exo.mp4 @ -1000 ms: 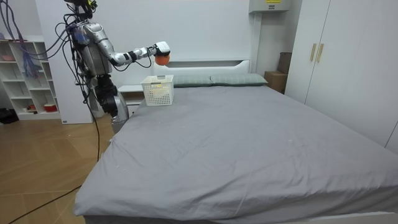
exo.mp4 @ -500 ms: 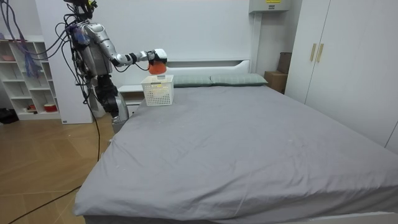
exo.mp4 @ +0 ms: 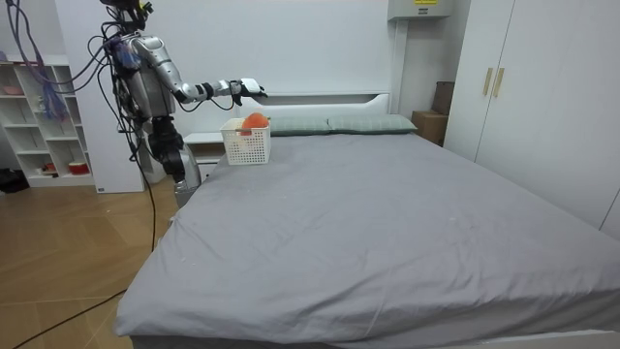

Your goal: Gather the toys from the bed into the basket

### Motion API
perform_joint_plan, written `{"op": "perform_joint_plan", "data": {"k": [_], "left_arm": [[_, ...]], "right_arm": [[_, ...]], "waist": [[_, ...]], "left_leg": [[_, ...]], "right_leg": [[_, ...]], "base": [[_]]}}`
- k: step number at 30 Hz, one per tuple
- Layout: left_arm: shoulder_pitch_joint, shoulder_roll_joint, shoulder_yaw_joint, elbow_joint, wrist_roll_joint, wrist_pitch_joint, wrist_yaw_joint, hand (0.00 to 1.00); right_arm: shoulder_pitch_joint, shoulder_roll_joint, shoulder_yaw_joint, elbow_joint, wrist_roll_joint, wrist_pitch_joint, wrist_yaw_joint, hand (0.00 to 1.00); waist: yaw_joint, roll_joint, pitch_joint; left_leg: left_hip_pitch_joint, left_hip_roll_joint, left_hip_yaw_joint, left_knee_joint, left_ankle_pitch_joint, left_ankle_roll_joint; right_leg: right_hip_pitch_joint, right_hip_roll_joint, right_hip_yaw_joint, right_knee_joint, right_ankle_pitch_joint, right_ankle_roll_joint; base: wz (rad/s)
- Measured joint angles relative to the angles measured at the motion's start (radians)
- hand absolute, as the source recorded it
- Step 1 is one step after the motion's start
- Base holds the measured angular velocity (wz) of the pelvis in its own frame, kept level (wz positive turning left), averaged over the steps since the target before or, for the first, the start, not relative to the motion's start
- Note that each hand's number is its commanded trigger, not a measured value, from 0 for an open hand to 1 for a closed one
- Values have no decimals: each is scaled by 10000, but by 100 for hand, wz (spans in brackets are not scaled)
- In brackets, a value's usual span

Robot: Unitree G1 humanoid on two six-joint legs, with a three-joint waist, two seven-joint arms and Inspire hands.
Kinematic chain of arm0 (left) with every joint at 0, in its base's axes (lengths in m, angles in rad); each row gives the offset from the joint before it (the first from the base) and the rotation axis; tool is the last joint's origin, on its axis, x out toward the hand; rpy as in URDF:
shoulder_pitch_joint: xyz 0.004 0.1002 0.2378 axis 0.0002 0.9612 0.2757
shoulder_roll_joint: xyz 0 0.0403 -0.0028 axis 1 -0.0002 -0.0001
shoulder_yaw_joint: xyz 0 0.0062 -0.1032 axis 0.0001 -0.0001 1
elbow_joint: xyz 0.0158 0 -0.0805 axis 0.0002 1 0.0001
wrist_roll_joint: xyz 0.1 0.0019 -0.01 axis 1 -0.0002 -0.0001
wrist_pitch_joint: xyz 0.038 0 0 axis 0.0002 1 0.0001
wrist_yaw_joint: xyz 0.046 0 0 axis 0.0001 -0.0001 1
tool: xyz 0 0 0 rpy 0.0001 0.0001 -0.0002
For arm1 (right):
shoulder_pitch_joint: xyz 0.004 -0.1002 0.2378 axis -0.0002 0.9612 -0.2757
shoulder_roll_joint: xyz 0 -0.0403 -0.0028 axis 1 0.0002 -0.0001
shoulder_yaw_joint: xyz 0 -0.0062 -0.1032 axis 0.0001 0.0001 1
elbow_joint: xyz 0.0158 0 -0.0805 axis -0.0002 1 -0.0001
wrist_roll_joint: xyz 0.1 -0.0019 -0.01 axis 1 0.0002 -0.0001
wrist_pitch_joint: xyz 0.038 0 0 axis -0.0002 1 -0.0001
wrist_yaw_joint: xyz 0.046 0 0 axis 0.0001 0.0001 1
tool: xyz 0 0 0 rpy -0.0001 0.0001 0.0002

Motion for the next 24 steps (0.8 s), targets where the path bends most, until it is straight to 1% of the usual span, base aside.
{"op": "perform_joint_plan", "data": {"k": [5, 7, 11, 16, 21, 23, 24], "left_arm": [[0, 2, 0, 2, 73, 1, -10, 0], [4, 0, 0, 3, 76, 8, -23, 0], [-8, -1, 1, 3, 72, 8, -26, 0], [-12, -2, 2, 38, 75, 8, -40, 0], [-13, -17, 6, 39, 72, 39, -111, 0], [-45, -26, 14, 36, 75, 81, -112, 0], [-58, -30, 12, 34, 75, 104, -111, 0]], "right_arm": [[0, 35, 6, 0, 3, 0, 22, 0], [0, 46, 6, 0, 4, 0, 22, 0], [0, 84, 5, 2, 4, 0, 22, 0], [0, 101, 6, 116, 5, -6, 22, 0], [0, 107, 1, 137, -1, -6, 150, 0], [0, 110, 1, 220, -5, -5, 227, 0], [0, 110, 1, 244, 2, -4, 229, 0]], "waist": [[9, -8, -10], [13, -11, -15], [7, -11, -17], [1, -39, -38], [-17, -46, -42], [-12, -67, -59], [-24, -58, -52]], "left_leg": [[-10, 1, -3, 2, -22, 36], [-10, 2, -2, 1, 3, -3], [-10, 2, -2, 1, 4, -5], [40, 9, 7, -21, 17, -18], [68, 24, 51, -35, 17, -16], [93, 43, 102, -45, 18, -18], [104, 51, 128, -45, 21, -13]], "right_leg": [[-20, 0, 1, 23, 0, 0], [-20, 1, -2, 25, 1, -1], [-20, 1, 8, 25, 2, -3], [7, 2, 25, 22, 2, -3], [-3, 8, 149, 23, 2, -3], [-12, 19, 267, 9, 3, -3], [-11, 23, 296, 9, 3, -4]], "base": [[0], [0], [0], [0], [-4], [-5], [-6]]}}
